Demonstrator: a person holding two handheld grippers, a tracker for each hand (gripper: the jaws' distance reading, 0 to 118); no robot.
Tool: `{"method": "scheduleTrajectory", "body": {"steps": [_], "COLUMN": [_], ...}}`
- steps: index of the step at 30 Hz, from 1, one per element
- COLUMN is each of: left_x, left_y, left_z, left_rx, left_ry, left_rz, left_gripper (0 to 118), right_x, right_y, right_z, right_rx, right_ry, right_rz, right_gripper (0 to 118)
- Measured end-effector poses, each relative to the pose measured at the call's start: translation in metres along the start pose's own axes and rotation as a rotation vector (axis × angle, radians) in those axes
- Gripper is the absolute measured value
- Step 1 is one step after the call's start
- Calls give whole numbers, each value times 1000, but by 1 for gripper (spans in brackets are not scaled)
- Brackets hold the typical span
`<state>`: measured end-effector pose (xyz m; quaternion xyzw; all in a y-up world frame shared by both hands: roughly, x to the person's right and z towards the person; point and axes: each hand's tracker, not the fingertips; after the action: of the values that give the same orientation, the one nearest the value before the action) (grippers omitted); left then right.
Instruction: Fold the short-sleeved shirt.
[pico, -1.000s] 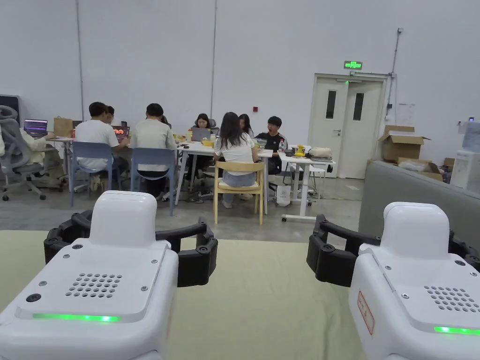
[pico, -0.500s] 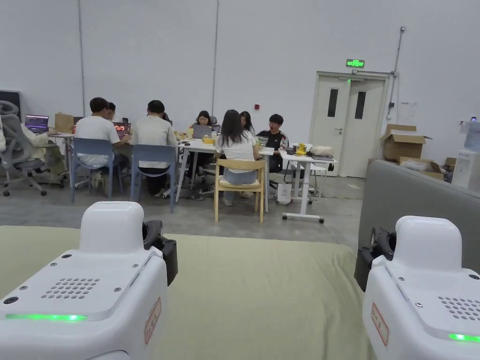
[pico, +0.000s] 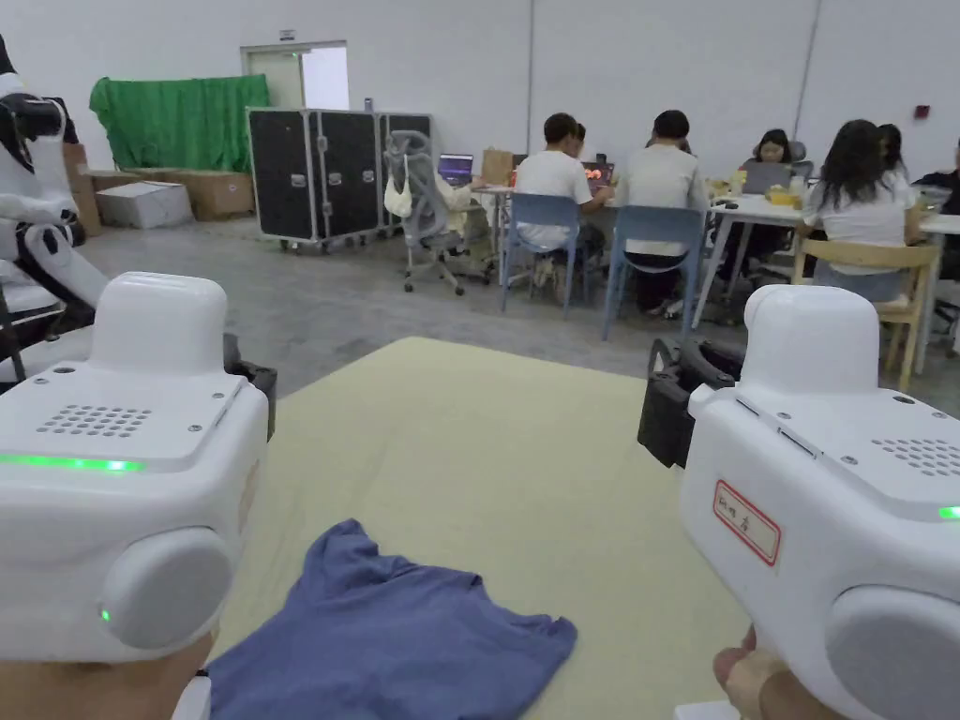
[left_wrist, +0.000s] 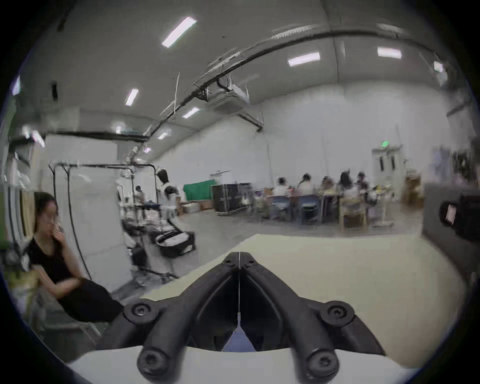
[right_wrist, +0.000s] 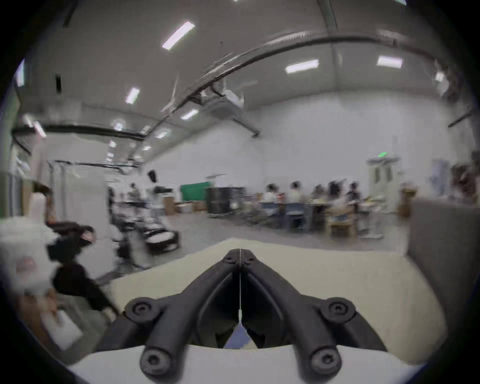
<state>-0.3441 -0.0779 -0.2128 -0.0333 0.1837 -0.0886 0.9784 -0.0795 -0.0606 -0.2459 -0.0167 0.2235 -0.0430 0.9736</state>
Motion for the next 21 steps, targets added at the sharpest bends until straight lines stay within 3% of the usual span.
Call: {"method": "scheduleTrajectory", "body": {"steps": [2, 5, 7, 9, 13, 17, 18, 19, 20, 21], "left_x": [-2, 10, 27, 51, 88, 119, 125, 127, 132, 127], "left_y": [-6, -41, -74, -116, -197, -254, -264, -276, -291, -304], "left_z": [-12, -51, -86, -133, -206, -245, -253, -260, -276, -285], "left_rx": [-77, -203, -321, -456, -732, -843, -854, -857, -1004, -1038], "left_ry": [-90, -252, -346, -355, -482, -467, -434, -431, -452, -533], "left_rz": [25, 77, 15, -45, 49, 3, -8, -2, -13, 79], "left_gripper": [0, 0, 0, 0, 0, 1, 26, 97, 118, 118], "right_x": [-10, -13, -8, -2, 13, 26, 28, 29, 29, 30], "right_y": [-12, -27, -38, -51, -78, -103, -109, -114, -120, -124], "right_z": [-8, -16, -19, -25, -40, -59, -62, -64, -67, -69], "right_rx": [-36, -92, -152, -208, -314, -411, -420, -426, -434, -444], "right_ry": [40, 25, 18, 5, -53, -67, -64, -68, -76, -81], "right_rz": [4, 49, 68, 93, 108, 101, 114, 127, 139, 148], "right_gripper": [3, 3, 3, 3, 3, 3, 3, 3, 3, 3]}}
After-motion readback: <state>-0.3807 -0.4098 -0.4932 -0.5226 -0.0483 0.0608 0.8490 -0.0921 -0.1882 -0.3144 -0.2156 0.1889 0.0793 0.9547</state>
